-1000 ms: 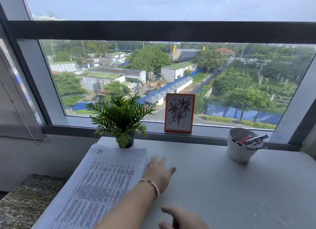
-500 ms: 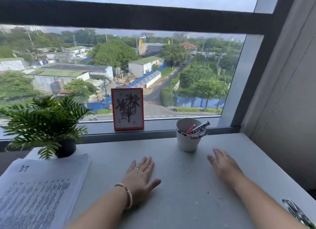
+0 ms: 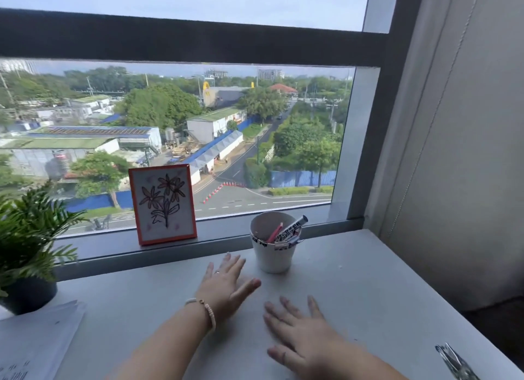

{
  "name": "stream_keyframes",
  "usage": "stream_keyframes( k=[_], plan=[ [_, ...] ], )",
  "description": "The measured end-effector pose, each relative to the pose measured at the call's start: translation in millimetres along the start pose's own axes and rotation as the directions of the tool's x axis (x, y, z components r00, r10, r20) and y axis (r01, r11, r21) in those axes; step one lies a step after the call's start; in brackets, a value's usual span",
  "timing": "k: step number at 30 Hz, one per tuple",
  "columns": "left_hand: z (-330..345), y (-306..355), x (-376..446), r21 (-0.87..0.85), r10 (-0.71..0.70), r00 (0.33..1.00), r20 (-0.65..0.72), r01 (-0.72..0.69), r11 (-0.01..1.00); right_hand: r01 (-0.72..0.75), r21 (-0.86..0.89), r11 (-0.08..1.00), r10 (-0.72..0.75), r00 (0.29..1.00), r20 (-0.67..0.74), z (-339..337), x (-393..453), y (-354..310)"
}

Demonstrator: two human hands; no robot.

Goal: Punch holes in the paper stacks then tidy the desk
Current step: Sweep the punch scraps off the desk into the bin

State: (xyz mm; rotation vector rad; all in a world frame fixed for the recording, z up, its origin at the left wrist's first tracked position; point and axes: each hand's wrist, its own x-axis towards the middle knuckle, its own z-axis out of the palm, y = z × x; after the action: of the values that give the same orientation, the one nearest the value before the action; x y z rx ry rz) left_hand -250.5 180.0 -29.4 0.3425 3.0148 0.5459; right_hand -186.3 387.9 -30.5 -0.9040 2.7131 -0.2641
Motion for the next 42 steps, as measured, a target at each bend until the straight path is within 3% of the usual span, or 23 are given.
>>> stream_keyframes(
  k=[2,4,6,7,10,14,18,26,31,34,35,36,37,40,42],
  plan=[
    [4.6,6.6,16.9,0.093,-0.015,0.998,0.069,0.009,0.996,0.015,0.25,0.968,-0.001,0.998,-0.057,-8.1,-12.2,11.9],
    [11.1,12.0,29.0,0.14,-0.031,0.997,0.077,0.02,0.99,-0.042,0.441,0.897,0.16,0.959,-0.235,-17.6,-16.9,37.2],
    [16.4,14.3,38.4,0.16,-0.053,0.997,0.052,0.044,0.986,-0.148,0.379,0.914,0.299,0.876,-0.38,-28.1,-10.3,67.6],
    [18.2,14.5,41.5,0.159,-0.062,0.997,0.037,0.055,0.986,-0.232,0.301,0.925,0.341,0.856,-0.388,-33.2,-4.1,78.8],
    [23.1,13.2,44.8,0.145,-0.063,0.998,-0.004,0.063,0.987,-0.396,0.2,0.896,0.435,0.87,-0.232,-42.5,24.6,97.8],
    [23.7,14.8,43.7,0.157,-0.056,0.998,-0.023,0.059,0.986,-0.412,0.088,0.907,0.419,0.903,-0.095,-44.8,64.3,98.7],
    [22.4,14.1,42.7,0.166,-0.04,0.999,-0.011,0.041,0.985,-0.392,-0.016,0.92,0.389,0.917,-0.088,-29.9,68.6,83.7],
    [24.8,23.9,14.4,0.176,0.054,0.997,0.047,-0.061,0.983,-0.362,-0.018,0.932,0.361,0.932,-0.038,-11.5,39.6,29.8],
    [31.2,23.4,-6.8,0.214,0.193,0.98,0.04,-0.197,0.957,-0.212,-0.041,0.976,0.213,0.977,0.026,0.5,29.1,-3.1],
    [21.6,31.0,-22.1,0.266,0.252,0.959,0.128,-0.278,0.923,-0.05,0.165,0.985,0.057,0.998,-0.035,-4.0,1.7,-1.6],
    [19.6,28.6,-26.5,0.228,0.278,0.942,0.189,-0.317,0.921,-0.008,0.332,0.943,0.056,0.989,-0.136,-10.6,-9.9,5.5],
    [27.3,22.2,-28.6,0.16,0.397,0.914,0.083,-0.406,0.9,0.006,0.47,0.882,0.114,0.968,-0.226,-18.5,-20.1,15.7],
    [25.0,19.5,-36.2,0.009,0.394,0.913,0.102,-0.397,0.918,-0.014,0.553,0.833,0.212,0.931,-0.296,-25.1,-28.5,32.0],
    [12.1,-0.5,-50.5,-0.256,0.362,0.932,-0.011,-0.352,0.9,-0.265,0.458,0.849,0.478,0.756,-0.448,-41.9,-37.8,96.4],
    [7.2,-27.8,-59.4,-0.269,0.252,0.966,-0.063,-0.26,0.927,-0.569,0.366,0.736,0.676,0.642,-0.363,-44.6,-39.6,141.2]
  ],
)
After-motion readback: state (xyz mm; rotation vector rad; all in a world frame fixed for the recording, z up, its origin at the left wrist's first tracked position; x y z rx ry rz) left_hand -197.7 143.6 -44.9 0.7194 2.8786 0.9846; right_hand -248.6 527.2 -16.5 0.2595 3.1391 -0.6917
